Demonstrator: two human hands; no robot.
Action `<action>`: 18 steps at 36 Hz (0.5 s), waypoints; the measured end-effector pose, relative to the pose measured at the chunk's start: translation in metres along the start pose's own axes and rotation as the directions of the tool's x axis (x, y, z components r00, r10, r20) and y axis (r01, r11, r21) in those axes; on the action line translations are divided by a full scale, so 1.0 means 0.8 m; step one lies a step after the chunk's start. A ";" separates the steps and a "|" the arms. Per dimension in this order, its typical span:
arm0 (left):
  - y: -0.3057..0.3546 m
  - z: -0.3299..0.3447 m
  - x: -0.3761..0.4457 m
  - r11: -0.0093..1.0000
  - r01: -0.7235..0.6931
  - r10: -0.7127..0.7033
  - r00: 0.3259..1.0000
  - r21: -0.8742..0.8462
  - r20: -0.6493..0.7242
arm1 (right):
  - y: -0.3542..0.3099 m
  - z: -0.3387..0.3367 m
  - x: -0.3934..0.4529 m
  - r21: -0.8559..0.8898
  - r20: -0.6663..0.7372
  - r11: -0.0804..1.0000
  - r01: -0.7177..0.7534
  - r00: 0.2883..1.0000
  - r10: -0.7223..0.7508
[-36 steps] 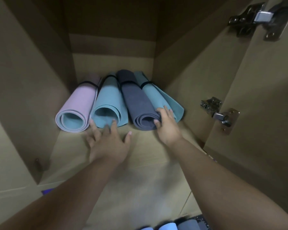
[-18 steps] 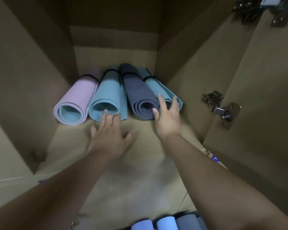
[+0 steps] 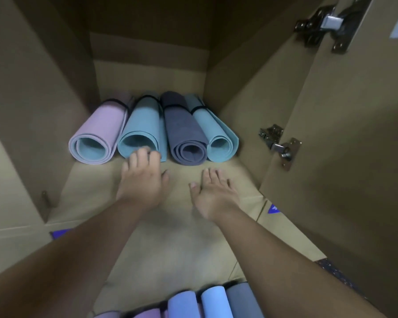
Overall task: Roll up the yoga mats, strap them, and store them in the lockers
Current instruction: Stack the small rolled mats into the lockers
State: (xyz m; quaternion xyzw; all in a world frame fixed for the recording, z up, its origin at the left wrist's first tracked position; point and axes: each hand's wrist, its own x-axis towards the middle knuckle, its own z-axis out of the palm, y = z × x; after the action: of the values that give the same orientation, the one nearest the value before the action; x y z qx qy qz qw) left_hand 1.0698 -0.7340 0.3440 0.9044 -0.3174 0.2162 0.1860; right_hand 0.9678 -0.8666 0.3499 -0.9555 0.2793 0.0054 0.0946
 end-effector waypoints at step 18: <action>-0.007 -0.024 -0.167 0.953 -0.284 0.290 0.956 -0.100 0.047 | 0.006 0.112 -0.149 0.345 -0.374 0.902 0.260 0.919 -0.123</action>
State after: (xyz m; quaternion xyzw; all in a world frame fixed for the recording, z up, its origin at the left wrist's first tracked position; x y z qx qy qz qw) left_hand 0.9738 -0.6549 0.2913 0.8453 -0.4606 0.1982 0.1845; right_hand 0.8684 -0.7905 0.2683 -0.9269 0.1902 -0.2260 0.2315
